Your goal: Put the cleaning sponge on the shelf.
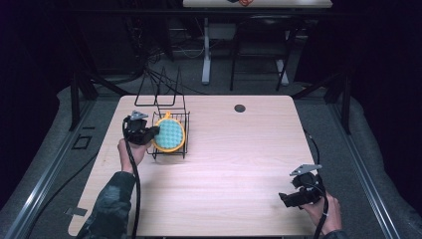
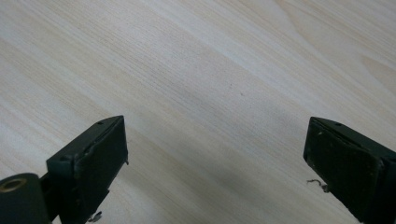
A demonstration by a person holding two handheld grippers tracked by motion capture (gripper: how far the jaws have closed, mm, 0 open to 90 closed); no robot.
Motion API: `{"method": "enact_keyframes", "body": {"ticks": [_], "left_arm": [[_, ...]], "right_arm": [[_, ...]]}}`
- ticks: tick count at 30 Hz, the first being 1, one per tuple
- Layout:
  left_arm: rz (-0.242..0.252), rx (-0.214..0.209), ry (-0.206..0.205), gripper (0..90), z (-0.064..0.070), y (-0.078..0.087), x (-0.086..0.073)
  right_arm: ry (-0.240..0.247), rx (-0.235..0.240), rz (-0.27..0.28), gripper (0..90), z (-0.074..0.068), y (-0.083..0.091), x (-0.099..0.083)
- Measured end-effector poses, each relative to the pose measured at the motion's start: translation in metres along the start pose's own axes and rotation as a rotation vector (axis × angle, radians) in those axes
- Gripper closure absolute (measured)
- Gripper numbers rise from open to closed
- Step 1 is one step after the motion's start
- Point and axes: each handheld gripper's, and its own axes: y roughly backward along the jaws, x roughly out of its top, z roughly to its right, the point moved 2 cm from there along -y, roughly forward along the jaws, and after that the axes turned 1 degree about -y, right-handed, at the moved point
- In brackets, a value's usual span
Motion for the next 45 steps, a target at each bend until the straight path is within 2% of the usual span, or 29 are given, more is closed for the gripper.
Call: {"method": "enact_keyframes", "body": {"ticks": [5,16,28,36,41,42,43,45], "left_arm": [[-0.02,0.009,0.001,87.0,-0.001,-0.009,-0.002],[-0.056,0.004,0.033,86.7,-0.008,-0.022,-0.004],[-0.093,-0.012,0.024,86.4,-0.011,-0.027,-0.006],[-0.094,-0.018,0.04,85.0,-0.015,-0.028,-0.008],[-0.085,-0.019,0.045,78.4,-0.016,-0.028,-0.007],[-0.079,-0.018,0.041,72.9,-0.016,-0.028,-0.007],[-0.076,-0.02,0.041,72.9,-0.016,-0.028,-0.007],[-0.078,-0.021,0.046,65.2,-0.016,-0.027,-0.006]], "right_arm": [[0.004,-0.001,-0.002,6.1,-0.001,-0.001,0.0],[0.003,0.003,0.001,6.1,-0.001,-0.001,-0.001],[0.0,0.003,0.0,6.1,0.0,-0.001,-0.001],[0.001,0.003,0.0,6.1,0.0,0.0,-0.001],[0.001,0.003,0.0,6.1,-0.001,-0.001,-0.001],[0.0,0.002,0.001,6.1,-0.001,0.0,-0.001],[0.0,0.002,0.001,6.1,-0.001,0.0,-0.001],[-0.001,0.002,0.0,6.1,-0.001,0.0,-0.001]]}}
